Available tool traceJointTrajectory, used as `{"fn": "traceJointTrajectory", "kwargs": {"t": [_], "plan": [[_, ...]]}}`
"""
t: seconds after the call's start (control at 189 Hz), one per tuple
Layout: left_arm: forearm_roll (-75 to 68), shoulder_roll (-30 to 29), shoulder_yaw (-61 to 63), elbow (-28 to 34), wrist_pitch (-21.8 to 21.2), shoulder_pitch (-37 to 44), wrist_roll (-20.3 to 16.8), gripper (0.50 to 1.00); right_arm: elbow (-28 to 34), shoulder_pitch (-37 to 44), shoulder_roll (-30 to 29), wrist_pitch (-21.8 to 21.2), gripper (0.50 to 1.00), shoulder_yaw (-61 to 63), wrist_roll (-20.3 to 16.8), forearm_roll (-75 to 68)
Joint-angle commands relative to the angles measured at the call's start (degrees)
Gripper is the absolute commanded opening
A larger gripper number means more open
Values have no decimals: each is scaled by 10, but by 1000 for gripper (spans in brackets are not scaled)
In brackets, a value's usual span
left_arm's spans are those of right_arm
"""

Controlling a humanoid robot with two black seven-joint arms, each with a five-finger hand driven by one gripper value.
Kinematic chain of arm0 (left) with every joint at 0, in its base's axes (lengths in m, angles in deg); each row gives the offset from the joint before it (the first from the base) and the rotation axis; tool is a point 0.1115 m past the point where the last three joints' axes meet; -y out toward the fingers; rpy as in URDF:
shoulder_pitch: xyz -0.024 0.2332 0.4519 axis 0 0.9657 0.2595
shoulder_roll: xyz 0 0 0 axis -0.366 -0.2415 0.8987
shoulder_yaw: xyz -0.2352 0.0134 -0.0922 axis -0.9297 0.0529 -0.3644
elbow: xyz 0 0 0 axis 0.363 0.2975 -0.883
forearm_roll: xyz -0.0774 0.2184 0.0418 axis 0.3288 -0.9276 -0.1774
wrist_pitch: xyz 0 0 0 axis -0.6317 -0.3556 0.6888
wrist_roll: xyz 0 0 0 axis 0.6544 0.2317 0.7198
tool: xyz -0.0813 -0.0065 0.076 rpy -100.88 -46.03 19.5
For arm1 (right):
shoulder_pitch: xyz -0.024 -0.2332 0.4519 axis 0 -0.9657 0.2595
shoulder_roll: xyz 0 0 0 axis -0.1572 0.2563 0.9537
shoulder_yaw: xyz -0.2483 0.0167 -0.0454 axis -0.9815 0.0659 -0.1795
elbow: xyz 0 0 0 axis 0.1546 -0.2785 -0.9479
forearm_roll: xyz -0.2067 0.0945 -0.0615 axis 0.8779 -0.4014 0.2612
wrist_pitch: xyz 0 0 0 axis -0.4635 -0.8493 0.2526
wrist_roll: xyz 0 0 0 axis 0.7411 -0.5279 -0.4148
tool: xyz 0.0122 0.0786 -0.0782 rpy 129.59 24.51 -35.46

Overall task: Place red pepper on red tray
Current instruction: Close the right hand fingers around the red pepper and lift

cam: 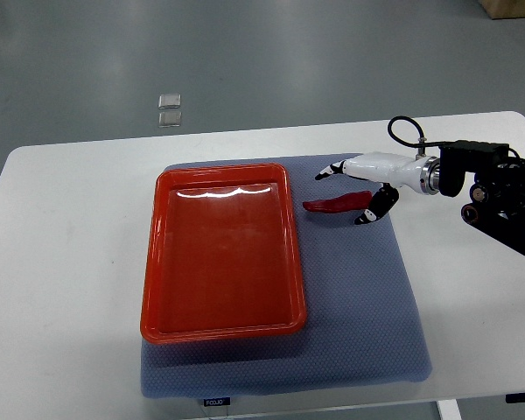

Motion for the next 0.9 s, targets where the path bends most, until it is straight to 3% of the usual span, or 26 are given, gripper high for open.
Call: {"fn": "traceJointTrajectory", "kwargs": {"t": [0.0,0.397,0.81,0.894], "plan": [[0,0,0,0,0,0,0,1000,-15,-1,-8,12,874,-11,-1,13],[0,0,0,0,0,0,0,1000,-57,-3,-21,49,770,-12,-18,41],[0,0,0,0,0,0,0,1000,-67,-9,-40,49,750,-13,-18,57],[0,0,0,0,0,0,0,1000,-67,-8,-40,50,695,-21,-18,57]]}}
